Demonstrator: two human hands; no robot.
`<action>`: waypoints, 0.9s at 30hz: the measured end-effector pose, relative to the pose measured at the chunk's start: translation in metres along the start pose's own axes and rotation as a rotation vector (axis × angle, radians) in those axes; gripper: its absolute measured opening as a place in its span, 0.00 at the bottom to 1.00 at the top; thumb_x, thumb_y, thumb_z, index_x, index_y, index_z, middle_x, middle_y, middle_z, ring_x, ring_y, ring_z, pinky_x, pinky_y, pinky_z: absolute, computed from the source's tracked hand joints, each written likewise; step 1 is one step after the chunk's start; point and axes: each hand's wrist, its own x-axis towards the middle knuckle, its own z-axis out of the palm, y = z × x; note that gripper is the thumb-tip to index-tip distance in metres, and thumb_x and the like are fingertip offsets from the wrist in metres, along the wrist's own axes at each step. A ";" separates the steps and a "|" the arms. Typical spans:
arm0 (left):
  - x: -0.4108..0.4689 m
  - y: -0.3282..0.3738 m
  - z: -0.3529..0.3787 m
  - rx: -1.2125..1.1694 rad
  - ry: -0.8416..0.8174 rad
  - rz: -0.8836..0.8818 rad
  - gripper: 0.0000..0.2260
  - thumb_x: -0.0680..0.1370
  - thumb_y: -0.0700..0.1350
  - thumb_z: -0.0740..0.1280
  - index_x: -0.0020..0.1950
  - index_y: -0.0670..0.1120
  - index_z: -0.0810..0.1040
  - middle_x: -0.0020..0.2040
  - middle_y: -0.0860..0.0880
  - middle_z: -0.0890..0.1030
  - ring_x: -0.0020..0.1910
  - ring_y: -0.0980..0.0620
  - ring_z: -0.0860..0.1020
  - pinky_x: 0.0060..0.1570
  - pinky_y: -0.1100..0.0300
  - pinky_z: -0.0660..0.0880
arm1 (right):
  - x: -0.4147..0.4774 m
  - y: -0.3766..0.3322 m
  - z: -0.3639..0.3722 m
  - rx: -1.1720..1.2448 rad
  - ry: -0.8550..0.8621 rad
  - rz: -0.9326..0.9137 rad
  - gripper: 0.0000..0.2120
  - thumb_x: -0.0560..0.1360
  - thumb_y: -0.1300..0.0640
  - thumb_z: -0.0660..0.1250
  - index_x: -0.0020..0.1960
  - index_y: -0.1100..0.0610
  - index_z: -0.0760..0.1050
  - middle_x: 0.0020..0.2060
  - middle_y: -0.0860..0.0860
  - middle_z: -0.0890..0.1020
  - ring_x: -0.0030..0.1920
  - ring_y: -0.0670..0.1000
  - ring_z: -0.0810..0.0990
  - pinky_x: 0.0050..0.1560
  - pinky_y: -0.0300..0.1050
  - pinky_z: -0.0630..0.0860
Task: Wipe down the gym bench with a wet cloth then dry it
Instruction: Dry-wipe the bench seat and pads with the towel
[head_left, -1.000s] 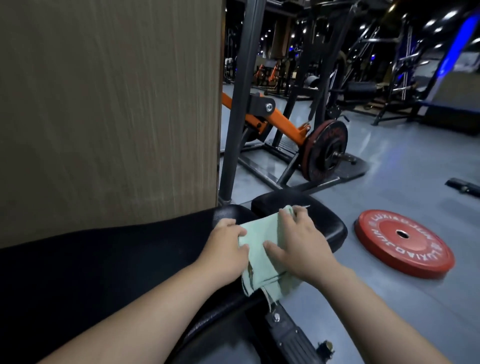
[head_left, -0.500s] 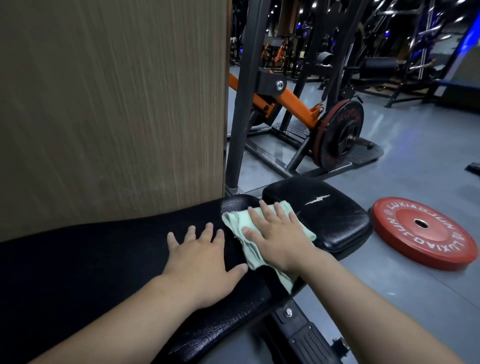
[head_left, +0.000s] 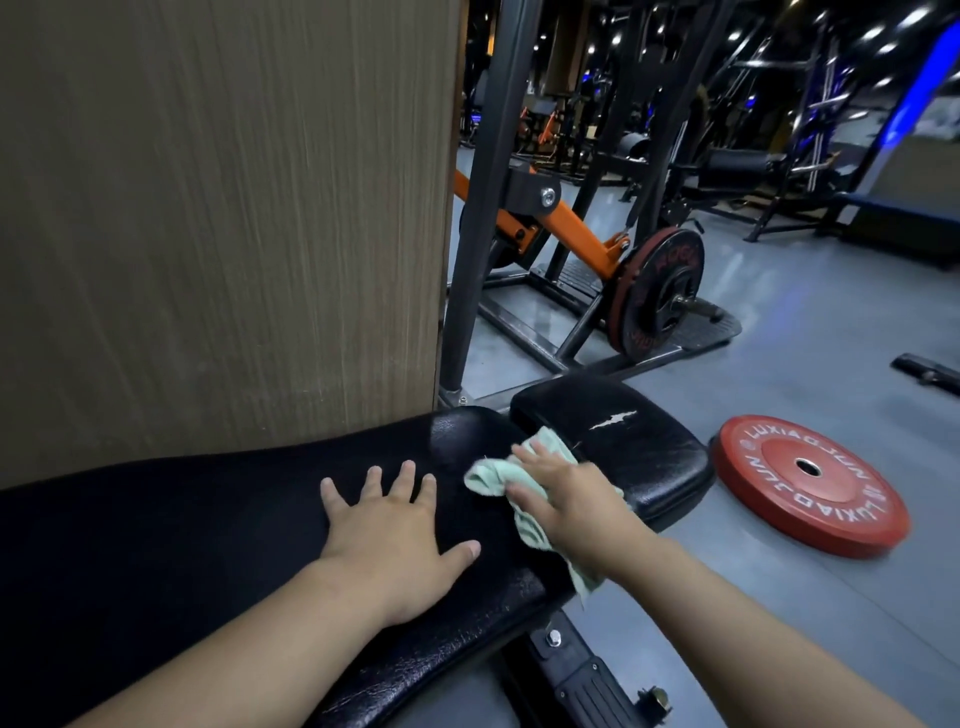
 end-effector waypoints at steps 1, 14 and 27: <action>-0.001 0.001 -0.002 0.005 -0.007 -0.003 0.41 0.76 0.73 0.49 0.81 0.51 0.45 0.81 0.49 0.43 0.80 0.41 0.44 0.71 0.29 0.41 | -0.012 0.006 -0.005 0.004 -0.020 -0.019 0.22 0.81 0.47 0.62 0.73 0.54 0.70 0.74 0.48 0.69 0.77 0.45 0.59 0.75 0.39 0.58; 0.035 0.056 -0.016 -0.036 -0.016 0.105 0.46 0.71 0.78 0.49 0.81 0.53 0.43 0.81 0.45 0.42 0.79 0.40 0.39 0.70 0.29 0.37 | -0.003 0.082 -0.032 -0.395 -0.104 0.141 0.35 0.78 0.32 0.40 0.81 0.46 0.46 0.80 0.48 0.47 0.80 0.52 0.42 0.78 0.51 0.40; 0.049 0.060 -0.006 0.031 -0.084 0.076 0.49 0.69 0.80 0.50 0.80 0.55 0.37 0.80 0.47 0.35 0.78 0.40 0.36 0.71 0.29 0.38 | 0.127 0.078 -0.012 -0.399 -0.134 0.220 0.34 0.76 0.30 0.46 0.79 0.40 0.49 0.80 0.48 0.47 0.79 0.57 0.38 0.75 0.64 0.35</action>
